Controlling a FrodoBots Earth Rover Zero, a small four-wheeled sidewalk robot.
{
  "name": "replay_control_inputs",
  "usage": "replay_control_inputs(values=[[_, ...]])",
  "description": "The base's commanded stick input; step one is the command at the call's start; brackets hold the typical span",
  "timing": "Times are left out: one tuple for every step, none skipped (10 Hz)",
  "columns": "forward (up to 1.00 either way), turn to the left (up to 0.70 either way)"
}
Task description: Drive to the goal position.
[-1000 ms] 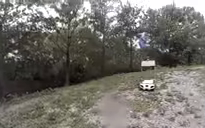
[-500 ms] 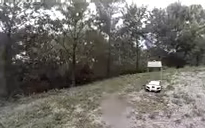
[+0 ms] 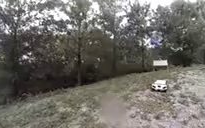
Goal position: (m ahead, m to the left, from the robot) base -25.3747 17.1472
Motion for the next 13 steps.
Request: replay_control_inputs(values=[[0.70,0.35],[0.70,0.35],[0.70,0.35],[0.49,0.45],[0.05,0.67],[0.00,0.00],[0.00,0.00],[-0.14,-0.07],[-0.70,-0.35],[-0.70,-0.35],[-0.70,-0.35],[-0.70,-0.35],[-0.70,-0.35]])
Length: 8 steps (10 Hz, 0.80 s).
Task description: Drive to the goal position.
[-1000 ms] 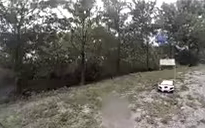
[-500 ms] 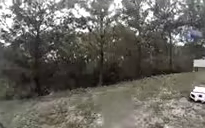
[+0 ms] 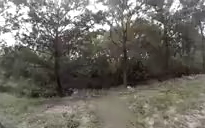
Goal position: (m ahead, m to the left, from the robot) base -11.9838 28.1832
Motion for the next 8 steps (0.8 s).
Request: replay_control_inputs(values=[[-0.70,-0.35],[-0.70,-0.35],[-0.70,-0.35],[-0.70,-0.35],[-0.70,-0.35],[-0.70,-0.35],[-0.70,-0.35],[-0.70,-0.35]])
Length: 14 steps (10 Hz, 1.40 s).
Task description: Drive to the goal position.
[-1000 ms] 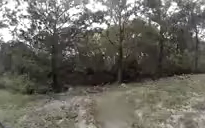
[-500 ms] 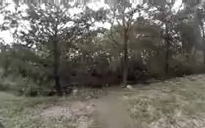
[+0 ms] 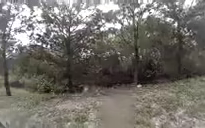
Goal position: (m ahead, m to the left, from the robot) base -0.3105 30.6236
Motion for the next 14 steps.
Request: replay_control_inputs(values=[[-0.70,-0.35],[-0.70,-0.35],[-0.44,-0.22],[-0.05,-0.02],[0.18,0.09],[0.70,0.35],[0.70,0.35],[0.70,0.35],[0.70,0.35],[0.70,0.35],[0.70,0.35],[0.70,0.35],[0.70,0.35],[0.70,0.35]])
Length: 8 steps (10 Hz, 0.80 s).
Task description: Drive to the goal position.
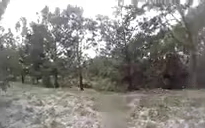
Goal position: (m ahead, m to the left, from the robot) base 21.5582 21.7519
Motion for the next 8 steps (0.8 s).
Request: replay_control_inputs(values=[[0.70,0.35],[0.70,0.35],[0.70,0.35],[0.70,0.35],[0.70,0.35],[0.70,0.32],[0.70,0.00],[0.70,0.00]])
